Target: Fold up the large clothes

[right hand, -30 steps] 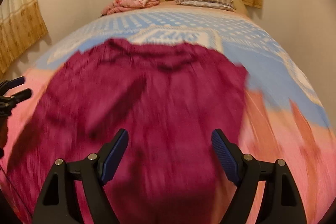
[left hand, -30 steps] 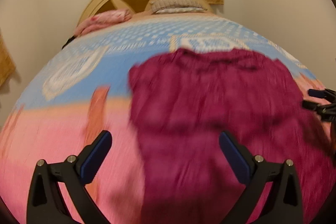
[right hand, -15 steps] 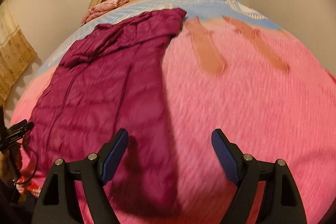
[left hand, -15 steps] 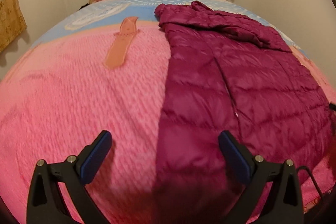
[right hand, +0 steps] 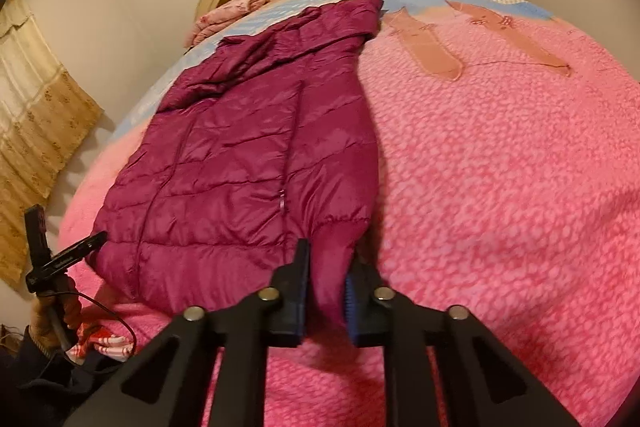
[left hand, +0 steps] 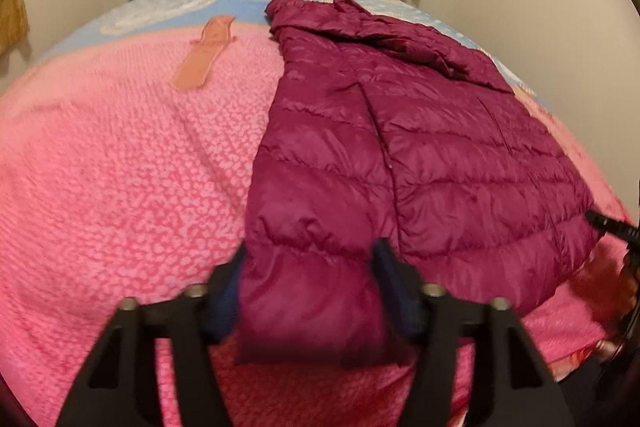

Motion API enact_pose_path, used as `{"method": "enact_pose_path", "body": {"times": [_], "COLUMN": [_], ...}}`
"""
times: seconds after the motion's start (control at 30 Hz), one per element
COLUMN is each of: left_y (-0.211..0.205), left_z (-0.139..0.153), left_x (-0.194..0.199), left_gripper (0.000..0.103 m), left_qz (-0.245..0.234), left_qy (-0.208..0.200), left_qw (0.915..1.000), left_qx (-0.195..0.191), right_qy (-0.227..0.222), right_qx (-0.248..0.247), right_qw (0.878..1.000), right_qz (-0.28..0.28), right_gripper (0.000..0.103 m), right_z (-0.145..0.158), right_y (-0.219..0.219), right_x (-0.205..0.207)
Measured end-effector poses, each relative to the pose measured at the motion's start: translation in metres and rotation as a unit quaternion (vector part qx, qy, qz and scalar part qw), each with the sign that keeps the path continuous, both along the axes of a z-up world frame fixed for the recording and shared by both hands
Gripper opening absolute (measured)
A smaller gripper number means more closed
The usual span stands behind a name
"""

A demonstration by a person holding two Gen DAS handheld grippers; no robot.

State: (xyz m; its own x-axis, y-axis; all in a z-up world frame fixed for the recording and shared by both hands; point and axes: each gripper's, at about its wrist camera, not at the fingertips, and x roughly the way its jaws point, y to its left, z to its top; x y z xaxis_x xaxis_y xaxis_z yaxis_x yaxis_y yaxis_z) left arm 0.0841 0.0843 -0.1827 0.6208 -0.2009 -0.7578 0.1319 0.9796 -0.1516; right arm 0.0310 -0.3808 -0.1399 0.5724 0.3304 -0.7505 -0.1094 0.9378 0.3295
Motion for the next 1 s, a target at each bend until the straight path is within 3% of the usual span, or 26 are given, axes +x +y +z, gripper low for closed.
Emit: {"method": "enact_pose_path", "body": {"times": [0.07, 0.1, 0.23, 0.4, 0.5, 0.67, 0.8, 0.9, 1.0], "left_y": [0.001, 0.001, 0.004, 0.020, 0.030, 0.026, 0.029, 0.033, 0.030], "left_z": [0.008, 0.012, 0.034, 0.075, 0.109, 0.168, 0.180, 0.175, 0.171], "left_x": [-0.010, -0.012, -0.031, -0.054, -0.063, -0.091, -0.068, -0.023, 0.013], "left_gripper": [0.011, 0.008, 0.006, 0.006, 0.006, 0.006, 0.006, 0.007, 0.007], "left_qz": [-0.021, -0.026, -0.046, -0.059, -0.067, -0.097, -0.097, -0.092, -0.081], "left_qy": [-0.016, -0.021, -0.053, -0.095, -0.120, -0.199, -0.210, -0.203, -0.209], "left_qw": [0.9997, 0.9994, 0.9974, 0.9916, 0.9844, 0.9684, 0.9656, 0.9670, 0.9696], "left_qx": [-0.001, -0.001, -0.014, -0.065, -0.109, -0.116, -0.119, -0.123, -0.098], "right_qy": [-0.005, -0.007, -0.025, -0.061, -0.099, -0.179, -0.218, -0.221, -0.218], "right_qx": [0.018, 0.025, 0.049, 0.076, 0.099, 0.141, 0.146, 0.145, 0.131], "right_qw": [1.000, 1.000, 0.998, 0.995, 0.990, 0.973, 0.965, 0.964, 0.967], "right_qz": [0.004, 0.005, 0.011, 0.018, 0.019, 0.015, 0.002, -0.018, -0.033], "right_gripper": [0.007, 0.006, 0.005, 0.004, 0.004, 0.004, 0.004, 0.004, 0.004], "right_z": [0.004, 0.006, 0.021, 0.054, 0.084, 0.142, 0.172, 0.176, 0.173], "right_y": [0.000, 0.000, 0.000, -0.007, -0.016, -0.034, -0.043, -0.048, -0.042], "right_x": [-0.006, -0.007, -0.023, -0.044, -0.059, -0.082, -0.075, -0.039, 0.006]}}
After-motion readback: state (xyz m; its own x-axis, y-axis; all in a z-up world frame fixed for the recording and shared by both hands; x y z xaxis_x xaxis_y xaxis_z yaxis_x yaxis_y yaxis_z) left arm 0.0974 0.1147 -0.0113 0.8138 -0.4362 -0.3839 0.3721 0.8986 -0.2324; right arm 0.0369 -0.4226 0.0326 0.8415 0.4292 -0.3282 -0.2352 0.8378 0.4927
